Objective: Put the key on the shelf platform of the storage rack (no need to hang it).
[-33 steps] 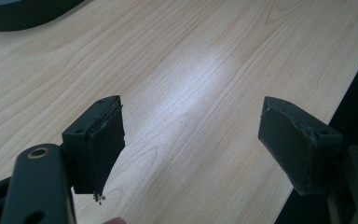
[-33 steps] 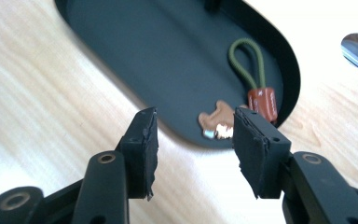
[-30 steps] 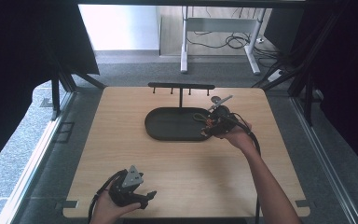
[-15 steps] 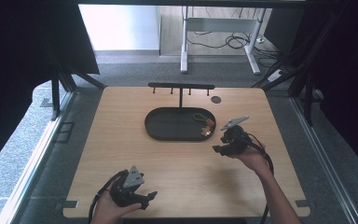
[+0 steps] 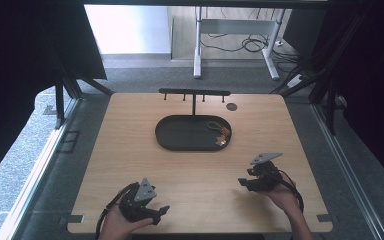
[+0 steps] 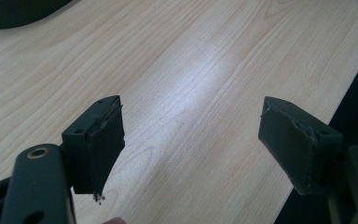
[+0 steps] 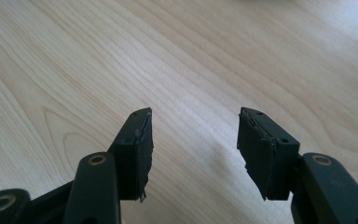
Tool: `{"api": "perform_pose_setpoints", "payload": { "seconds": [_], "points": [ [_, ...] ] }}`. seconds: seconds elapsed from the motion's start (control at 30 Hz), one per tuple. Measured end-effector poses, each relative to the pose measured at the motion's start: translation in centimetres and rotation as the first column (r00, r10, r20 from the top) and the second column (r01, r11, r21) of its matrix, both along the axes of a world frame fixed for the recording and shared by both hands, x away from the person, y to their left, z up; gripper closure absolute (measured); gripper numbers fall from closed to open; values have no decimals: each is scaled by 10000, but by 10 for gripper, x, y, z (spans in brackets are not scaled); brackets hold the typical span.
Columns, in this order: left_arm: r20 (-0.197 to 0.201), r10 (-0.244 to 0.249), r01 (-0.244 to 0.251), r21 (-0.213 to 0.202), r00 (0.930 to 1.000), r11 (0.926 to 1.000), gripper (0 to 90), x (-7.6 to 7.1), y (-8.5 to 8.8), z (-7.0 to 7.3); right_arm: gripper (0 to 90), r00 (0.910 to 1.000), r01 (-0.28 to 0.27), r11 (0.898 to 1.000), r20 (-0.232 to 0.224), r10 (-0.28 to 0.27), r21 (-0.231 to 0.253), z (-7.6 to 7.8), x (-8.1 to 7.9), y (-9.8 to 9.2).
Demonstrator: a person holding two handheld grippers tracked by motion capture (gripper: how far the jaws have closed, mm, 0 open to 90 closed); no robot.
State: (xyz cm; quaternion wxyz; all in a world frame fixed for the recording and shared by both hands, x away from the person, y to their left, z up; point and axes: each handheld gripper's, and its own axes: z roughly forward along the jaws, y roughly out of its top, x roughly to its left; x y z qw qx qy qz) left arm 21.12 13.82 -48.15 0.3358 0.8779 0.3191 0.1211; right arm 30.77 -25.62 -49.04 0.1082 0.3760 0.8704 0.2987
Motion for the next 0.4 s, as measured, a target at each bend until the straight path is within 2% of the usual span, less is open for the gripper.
{"api": "perform_pose_setpoints", "payload": {
  "seconds": [0.13, 0.17, 0.2, 0.4],
  "points": [
    [-13, 1, -1, 32, 10000, 10000, 229, 0, -1, -1, 436, 9998, 167, 9999, 91, -167, 17, -6, -3, -1],
    [-5, -7, 7, 45, 10000, 10000, 229, 0, -2, -1, 429, 9997, 190, 9998, 175, -189, -19, -5, -3, -1],
    [-26, -31, 31, 45, 10000, 10000, 228, 0, -2, -1, 404, 9981, 405, 9990, 464, -413, 176, -2, -5, -3],
    [-15, 180, -180, -107, 9998, 9998, 228, 2, 2, 1, 351, 9925, 848, 9959, 860, -873, 328, -1, -5, -12]
  ]
}}
